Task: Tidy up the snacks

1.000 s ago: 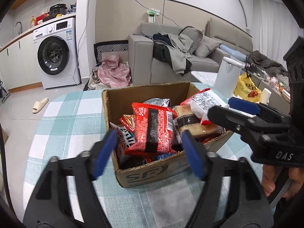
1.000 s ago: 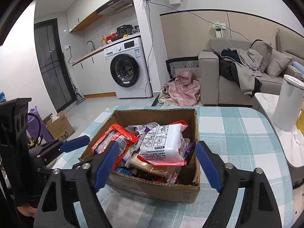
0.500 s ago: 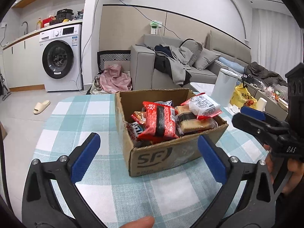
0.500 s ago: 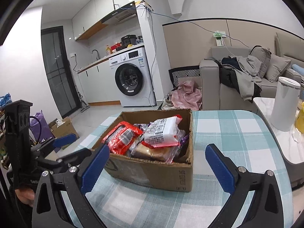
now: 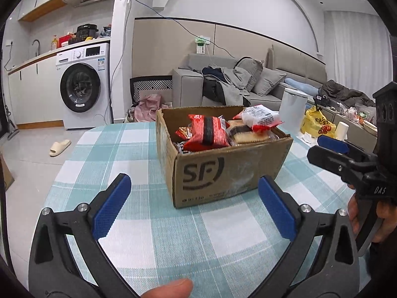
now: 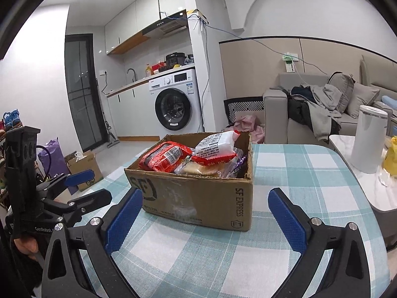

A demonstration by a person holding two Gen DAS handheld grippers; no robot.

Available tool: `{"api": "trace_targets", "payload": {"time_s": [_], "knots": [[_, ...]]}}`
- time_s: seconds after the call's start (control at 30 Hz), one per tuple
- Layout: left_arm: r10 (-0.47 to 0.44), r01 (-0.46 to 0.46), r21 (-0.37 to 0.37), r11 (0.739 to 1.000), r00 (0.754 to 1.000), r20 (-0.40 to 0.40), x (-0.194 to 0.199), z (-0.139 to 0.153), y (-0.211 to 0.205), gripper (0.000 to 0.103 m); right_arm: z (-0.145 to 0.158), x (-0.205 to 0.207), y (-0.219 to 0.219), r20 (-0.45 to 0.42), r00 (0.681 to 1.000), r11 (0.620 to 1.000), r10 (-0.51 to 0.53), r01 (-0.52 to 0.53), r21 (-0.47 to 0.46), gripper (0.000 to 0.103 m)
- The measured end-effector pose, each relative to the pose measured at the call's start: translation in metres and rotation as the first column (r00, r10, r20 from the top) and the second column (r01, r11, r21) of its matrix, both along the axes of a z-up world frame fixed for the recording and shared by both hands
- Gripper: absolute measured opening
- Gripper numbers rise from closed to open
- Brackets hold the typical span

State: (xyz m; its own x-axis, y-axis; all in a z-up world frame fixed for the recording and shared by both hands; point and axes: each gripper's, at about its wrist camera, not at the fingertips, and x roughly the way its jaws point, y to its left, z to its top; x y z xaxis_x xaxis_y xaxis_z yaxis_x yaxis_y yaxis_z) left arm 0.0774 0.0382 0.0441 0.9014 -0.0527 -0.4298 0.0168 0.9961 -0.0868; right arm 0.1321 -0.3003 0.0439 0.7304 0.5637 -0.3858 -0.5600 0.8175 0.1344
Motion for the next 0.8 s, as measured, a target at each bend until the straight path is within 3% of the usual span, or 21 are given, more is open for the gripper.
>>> {"api": "trace_targets", "payload": {"time_s": [0.23, 0.8], "knots": [[0.021, -0.021, -0.012, 1.0, 1.0, 0.017, -0.009, -0.008, 0.001, 0.102, -0.005, -0.011, -0.004, 0.061, 0.998, 1.0, -0.015, 0.016, -0.009, 0.103], [0.034, -0.034, 0.007, 0.999, 0.999, 0.022, -0.008, -0.015, -0.001, 0.102, -0.014, -0.016, -0.007, 0.099, 0.995, 0.999, -0.022, 0.024, -0.021, 0.103]]}}
